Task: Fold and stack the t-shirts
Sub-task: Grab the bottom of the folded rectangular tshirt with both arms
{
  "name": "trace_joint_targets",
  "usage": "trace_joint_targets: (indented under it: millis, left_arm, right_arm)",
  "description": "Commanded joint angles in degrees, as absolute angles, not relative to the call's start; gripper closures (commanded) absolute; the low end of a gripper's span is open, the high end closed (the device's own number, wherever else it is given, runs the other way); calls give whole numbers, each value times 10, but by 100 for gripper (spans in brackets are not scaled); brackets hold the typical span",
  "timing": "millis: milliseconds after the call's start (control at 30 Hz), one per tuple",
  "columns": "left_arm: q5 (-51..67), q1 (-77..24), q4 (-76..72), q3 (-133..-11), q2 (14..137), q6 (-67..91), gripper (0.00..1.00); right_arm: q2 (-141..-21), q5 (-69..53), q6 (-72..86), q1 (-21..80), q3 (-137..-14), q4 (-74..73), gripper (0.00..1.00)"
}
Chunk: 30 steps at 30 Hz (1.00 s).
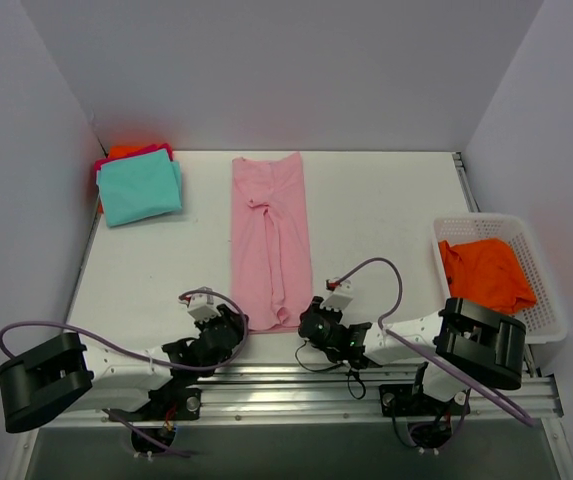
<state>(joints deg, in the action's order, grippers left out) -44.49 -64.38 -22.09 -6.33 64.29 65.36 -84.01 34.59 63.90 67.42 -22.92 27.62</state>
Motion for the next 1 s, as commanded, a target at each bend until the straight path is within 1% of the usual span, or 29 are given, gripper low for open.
trace_joint_targets:
  millis: [0,100,133,200,233,400,500,533,600,633,733,867,967]
  left_arm:
    - [-436,-637,-214,-58,642,641,55]
    - [-431,-635,-228,-58,652,636,64]
    - [-426,-634,-235,-59,656,635,73]
    - [-421,-634,-236,-63,661,634,86]
    - [-418,-634,-236,-65,662,634,97]
    - [-384,-635,-215,-79,639,621,98]
    - [-363,-637,-139,-102,596,615,98]
    - [-360,-637,-79,-125,567,615,98]
    - [-347,-637,-26,-147,537,606,98]
    - [-345,-637,32,-168,507,603,98]
    - [-336,-632,96,-193,459,585,98]
    - [-336,-623,135,-228,431,563,98]
    - [-329,-602,142,-242,429,550,98]
  right_arm:
    - [-861,318,647,672,-210,188,85]
    - [-864,319,647,670,-211,185,97]
    - [-865,319,646,670,-214,185,100]
    - [-865,320,644,669,-216,177,100]
    - [-864,322,644,669,-217,173,100]
    - [-823,333,642,670,-222,129,100]
    - [-779,344,643,672,-229,82,100]
    - [-767,349,642,673,-232,69,100]
    - [-726,359,640,675,-241,34,100]
    - [-716,361,635,675,-244,25,100]
    - [-680,372,615,675,-264,-14,100]
    - [-659,394,582,672,-310,-64,100]
    - [-657,399,546,657,-344,-68,100]
